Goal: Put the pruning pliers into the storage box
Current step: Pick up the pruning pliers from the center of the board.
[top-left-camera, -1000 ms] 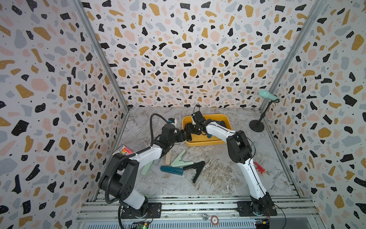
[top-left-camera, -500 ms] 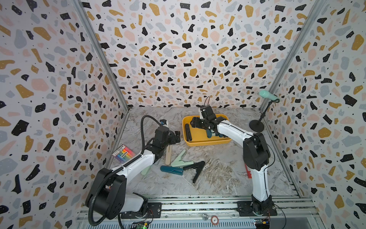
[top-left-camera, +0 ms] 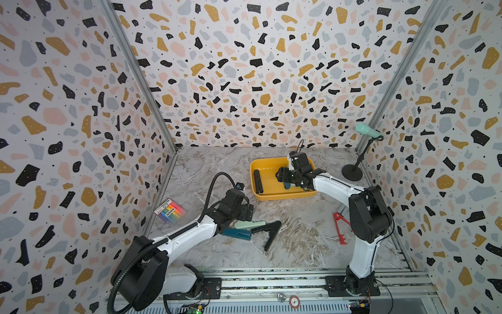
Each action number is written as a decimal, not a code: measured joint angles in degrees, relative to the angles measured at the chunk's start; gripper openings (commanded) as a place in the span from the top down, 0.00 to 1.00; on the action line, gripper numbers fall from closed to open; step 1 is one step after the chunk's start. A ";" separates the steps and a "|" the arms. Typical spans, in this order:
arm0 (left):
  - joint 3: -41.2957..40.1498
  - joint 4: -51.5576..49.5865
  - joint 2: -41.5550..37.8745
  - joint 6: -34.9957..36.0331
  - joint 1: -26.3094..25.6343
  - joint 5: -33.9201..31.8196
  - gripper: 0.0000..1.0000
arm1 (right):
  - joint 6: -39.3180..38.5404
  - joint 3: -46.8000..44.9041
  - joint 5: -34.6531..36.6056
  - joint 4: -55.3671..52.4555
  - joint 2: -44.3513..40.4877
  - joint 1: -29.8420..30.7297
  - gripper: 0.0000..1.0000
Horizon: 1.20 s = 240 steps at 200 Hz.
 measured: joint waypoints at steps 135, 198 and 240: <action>-0.94 0.33 -5.75 -10.75 15.43 -13.79 0.01 | -32.20 -11.74 -4.37 6.34 -9.35 24.90 0.30; -1.01 1.14 -5.46 -11.78 23.69 -11.50 0.01 | -40.61 -0.61 -6.14 1.38 5.68 35.87 0.36; -2.47 1.27 -7.04 -11.65 27.98 -9.66 0.00 | -42.84 2.14 -5.99 -1.42 9.11 36.13 0.36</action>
